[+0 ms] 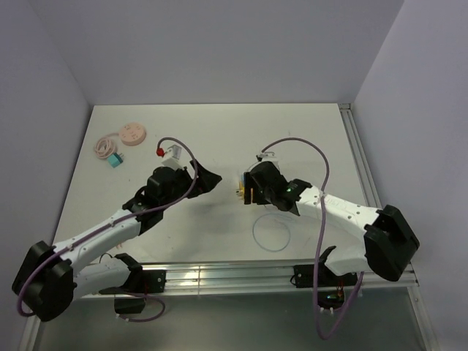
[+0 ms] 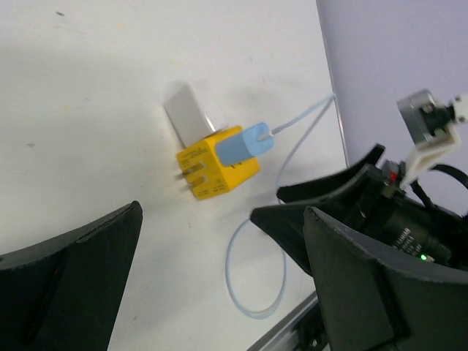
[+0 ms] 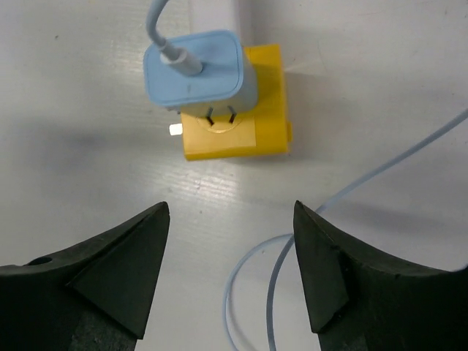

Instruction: Insert the plug

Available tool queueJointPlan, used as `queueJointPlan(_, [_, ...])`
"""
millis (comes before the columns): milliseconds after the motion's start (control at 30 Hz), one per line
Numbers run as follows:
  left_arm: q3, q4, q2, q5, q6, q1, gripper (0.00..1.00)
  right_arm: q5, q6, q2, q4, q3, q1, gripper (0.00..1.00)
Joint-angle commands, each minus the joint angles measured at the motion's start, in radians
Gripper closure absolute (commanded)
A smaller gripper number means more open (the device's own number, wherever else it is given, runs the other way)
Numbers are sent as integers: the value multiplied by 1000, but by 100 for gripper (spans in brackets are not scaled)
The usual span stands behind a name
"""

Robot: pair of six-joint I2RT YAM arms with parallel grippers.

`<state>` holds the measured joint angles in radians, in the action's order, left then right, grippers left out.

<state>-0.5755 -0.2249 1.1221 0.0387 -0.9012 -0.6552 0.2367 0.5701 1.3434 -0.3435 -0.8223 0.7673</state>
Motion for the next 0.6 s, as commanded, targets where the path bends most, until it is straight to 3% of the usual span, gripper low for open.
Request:
queueJointPlan(0, [-23, 202, -87, -147, 54, 0, 2, -65, -18, -85, -8, 53, 6, 24])
queueJointPlan(300, [-104, 420, -162, -299, 74, 12, 0, -190, -2, -188, 90, 201, 20, 34])
queueJointPlan(567, [-139, 519, -153, -361, 22, 26, 1, -356, -30, 2, 288, 144, 30, 37])
